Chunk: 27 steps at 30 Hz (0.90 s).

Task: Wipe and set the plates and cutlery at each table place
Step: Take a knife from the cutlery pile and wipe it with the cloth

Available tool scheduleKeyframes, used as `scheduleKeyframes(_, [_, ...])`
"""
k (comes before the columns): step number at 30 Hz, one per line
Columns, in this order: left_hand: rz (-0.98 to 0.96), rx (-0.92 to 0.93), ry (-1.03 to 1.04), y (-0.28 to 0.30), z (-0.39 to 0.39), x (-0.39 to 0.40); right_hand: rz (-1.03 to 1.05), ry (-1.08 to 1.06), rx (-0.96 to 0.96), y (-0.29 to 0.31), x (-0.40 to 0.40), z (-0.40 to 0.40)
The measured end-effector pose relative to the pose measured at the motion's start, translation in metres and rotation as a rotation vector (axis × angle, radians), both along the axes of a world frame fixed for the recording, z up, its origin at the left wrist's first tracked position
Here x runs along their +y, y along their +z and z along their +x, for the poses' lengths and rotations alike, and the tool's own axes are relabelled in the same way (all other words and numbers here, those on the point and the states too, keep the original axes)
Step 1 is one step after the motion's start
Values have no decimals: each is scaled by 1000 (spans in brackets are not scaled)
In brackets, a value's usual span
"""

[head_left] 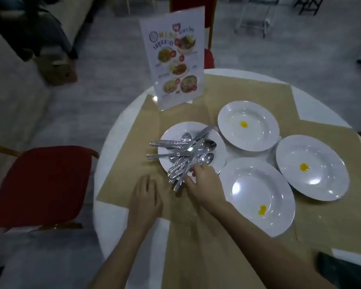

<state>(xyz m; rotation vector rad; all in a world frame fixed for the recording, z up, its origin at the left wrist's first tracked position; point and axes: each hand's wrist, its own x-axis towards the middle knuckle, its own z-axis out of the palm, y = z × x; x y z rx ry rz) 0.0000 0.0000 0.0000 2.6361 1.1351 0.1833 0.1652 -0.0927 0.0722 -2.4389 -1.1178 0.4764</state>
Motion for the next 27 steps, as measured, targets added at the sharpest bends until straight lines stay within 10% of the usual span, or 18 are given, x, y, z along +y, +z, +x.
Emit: scheduleKeyframes(27, [-88,-159,-19,-9,-6,0,-25,-288,327,-7,9,1])
